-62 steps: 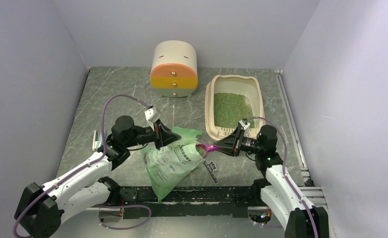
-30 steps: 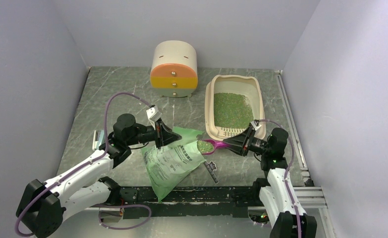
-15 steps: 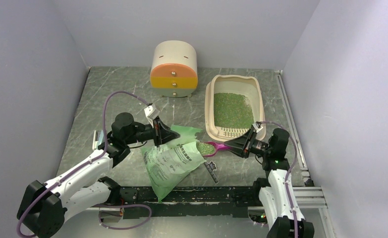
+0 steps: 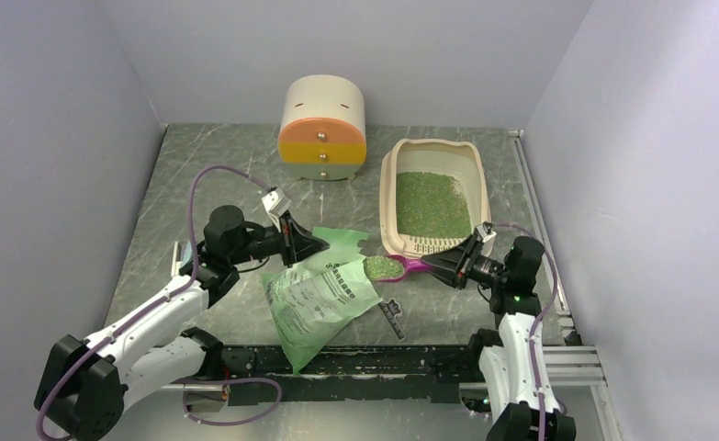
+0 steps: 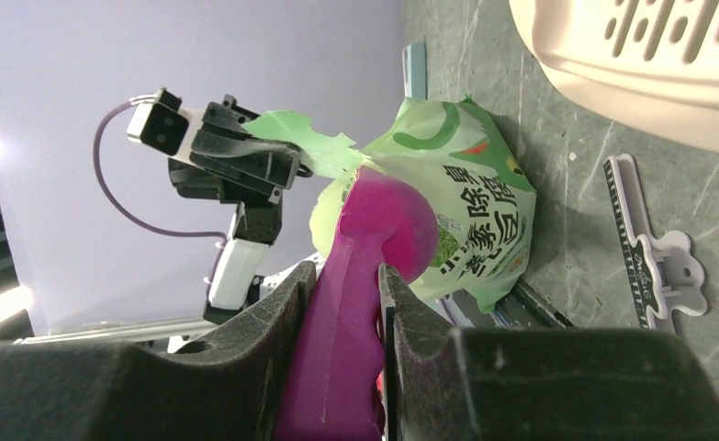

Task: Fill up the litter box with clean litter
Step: 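Scoop the cat litter from the cat litter bag.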

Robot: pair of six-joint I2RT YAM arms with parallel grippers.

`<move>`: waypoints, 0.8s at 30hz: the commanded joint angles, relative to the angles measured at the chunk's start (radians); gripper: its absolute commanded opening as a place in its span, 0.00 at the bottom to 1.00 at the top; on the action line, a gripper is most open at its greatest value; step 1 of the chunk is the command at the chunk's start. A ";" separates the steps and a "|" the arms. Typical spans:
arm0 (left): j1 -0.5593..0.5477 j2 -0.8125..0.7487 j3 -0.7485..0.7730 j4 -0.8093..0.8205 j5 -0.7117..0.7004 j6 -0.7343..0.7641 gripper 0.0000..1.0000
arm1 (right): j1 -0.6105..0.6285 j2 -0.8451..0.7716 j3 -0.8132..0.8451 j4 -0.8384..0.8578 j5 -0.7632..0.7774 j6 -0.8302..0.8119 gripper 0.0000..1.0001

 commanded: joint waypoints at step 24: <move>0.050 0.011 -0.008 0.140 0.043 -0.041 0.05 | -0.068 0.070 0.119 0.087 -0.010 0.033 0.00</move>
